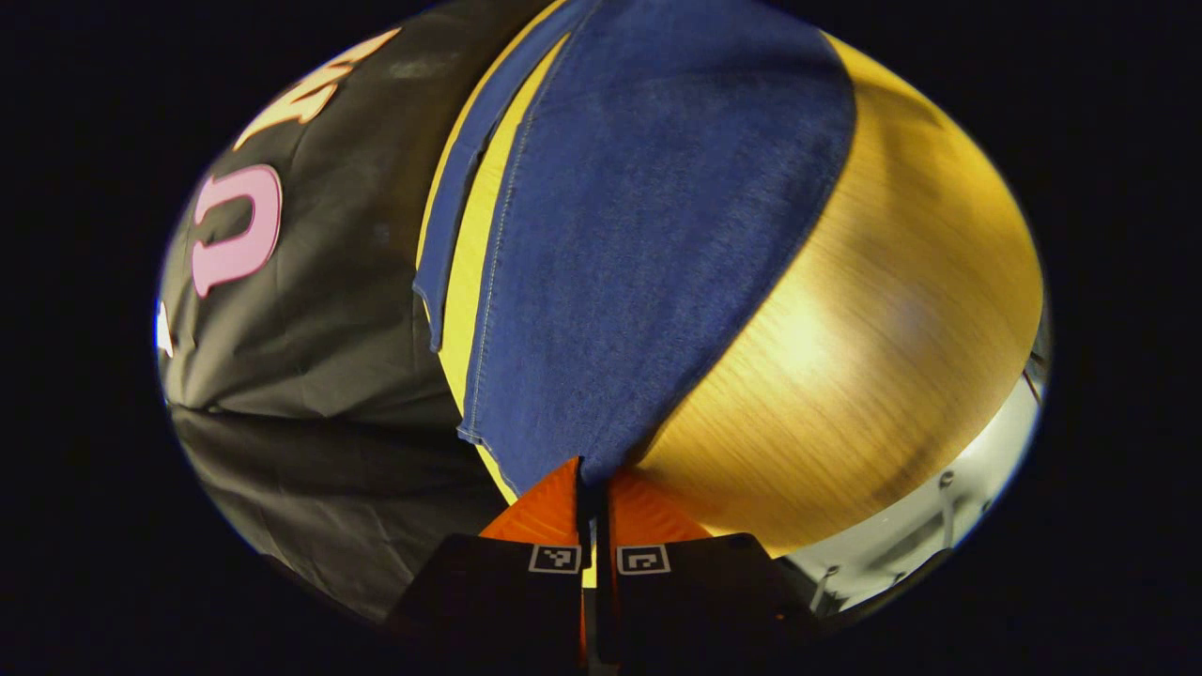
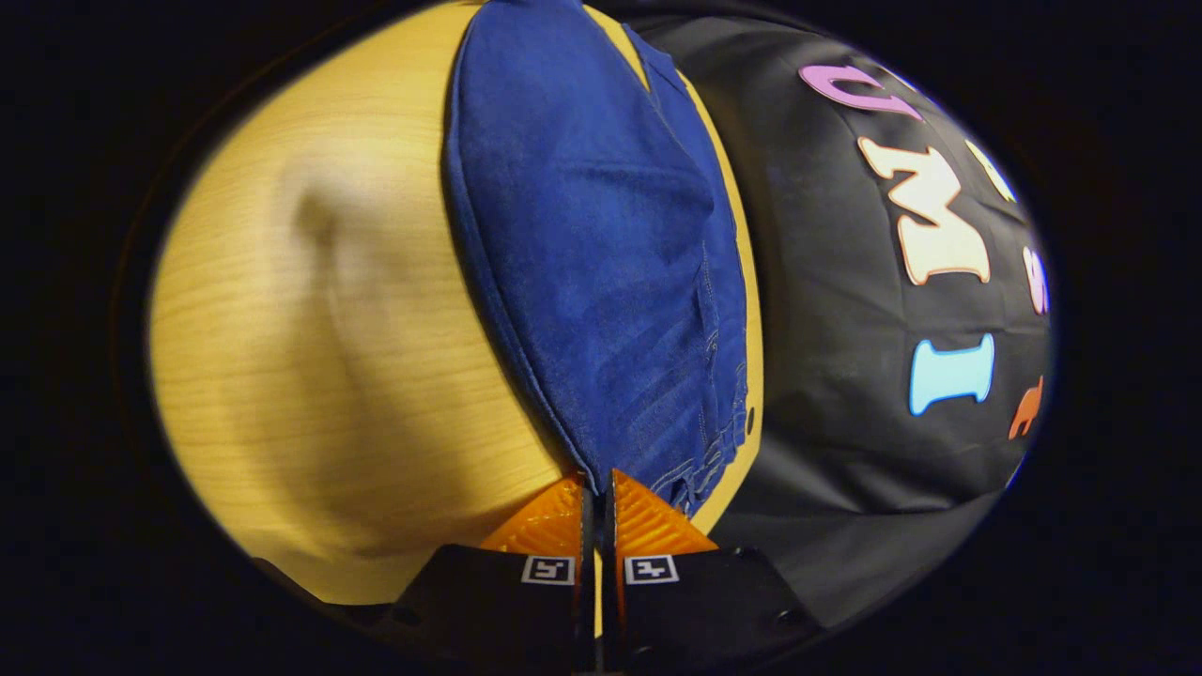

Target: Grasp the waist and the cuffs of the jeans and fold them to make the two legs overlap; first hold the waist and fold one-third of the jeans toward the cuffs, then hold the cuffs and fold the remaining one-third in the same direction to finish folding.

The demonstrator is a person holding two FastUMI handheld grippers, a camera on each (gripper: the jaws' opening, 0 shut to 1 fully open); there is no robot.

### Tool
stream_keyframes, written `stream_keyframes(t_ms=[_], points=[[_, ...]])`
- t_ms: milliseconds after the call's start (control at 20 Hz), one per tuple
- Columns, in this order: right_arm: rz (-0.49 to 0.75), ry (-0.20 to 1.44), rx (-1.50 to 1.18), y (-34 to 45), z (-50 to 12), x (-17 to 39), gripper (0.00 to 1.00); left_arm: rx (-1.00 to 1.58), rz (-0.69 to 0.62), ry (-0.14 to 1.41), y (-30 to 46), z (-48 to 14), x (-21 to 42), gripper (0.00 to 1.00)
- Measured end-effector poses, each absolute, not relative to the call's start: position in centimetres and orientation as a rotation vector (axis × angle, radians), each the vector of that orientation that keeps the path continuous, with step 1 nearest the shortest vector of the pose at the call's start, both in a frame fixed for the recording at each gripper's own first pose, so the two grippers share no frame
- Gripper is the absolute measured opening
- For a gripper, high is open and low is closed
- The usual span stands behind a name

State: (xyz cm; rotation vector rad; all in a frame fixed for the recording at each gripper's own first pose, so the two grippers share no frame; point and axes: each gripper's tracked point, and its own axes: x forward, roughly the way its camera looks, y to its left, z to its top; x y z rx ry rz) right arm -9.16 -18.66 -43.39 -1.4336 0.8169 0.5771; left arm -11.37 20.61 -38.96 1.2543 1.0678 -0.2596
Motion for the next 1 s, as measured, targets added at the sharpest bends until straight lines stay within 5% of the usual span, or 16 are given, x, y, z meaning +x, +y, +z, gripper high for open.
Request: stream_keyframes(t_ms=[600,1000], points=[[0.13,0.687,-1.035,-14.8,-31.9,1.1,0.05,0.921,-0.08,1.052,17.5,-36.1,-9.0,0.0],[-0.076,0.598,-0.85,-12.2,-30.7,11.3,0.05,0.812,-0.115,0.998,14.6,-34.3,-7.8,0.0]])
